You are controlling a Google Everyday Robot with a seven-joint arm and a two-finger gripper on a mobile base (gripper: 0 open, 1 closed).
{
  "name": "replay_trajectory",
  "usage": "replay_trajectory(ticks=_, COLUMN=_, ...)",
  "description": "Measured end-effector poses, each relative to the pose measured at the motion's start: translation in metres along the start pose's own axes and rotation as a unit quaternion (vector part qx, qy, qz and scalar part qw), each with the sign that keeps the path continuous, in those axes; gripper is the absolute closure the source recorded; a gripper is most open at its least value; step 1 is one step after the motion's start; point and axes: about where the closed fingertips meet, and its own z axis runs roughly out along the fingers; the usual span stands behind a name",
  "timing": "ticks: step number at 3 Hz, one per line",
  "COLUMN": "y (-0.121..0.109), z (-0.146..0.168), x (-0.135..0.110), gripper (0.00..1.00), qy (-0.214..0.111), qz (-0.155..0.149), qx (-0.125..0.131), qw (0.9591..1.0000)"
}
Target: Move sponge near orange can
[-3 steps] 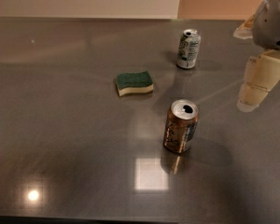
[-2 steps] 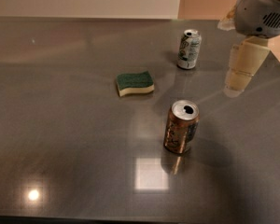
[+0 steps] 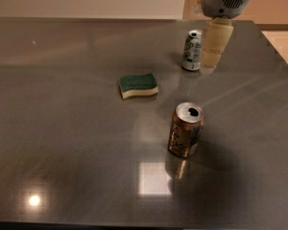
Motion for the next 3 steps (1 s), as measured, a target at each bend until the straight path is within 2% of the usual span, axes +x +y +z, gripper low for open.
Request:
replay_trajectory(ticks=1, y=-0.036, z=0.024, x=-0.029, gripper=0.0, qy=-0.001, qz=-0.032, qx=-0.002, qw=0.9995)
replay_trajectory(ticks=2, y=-0.04, z=0.054, x=-0.051, gripper=0.0, qy=-0.006, qz=-0.049, qx=-0.018, qw=0.9986)
replay_trajectory(ticks=3, y=-0.031, z=0.083, x=-0.066, gripper=0.0, qy=-0.023, qz=-0.052, qx=-0.045, qw=0.9974)
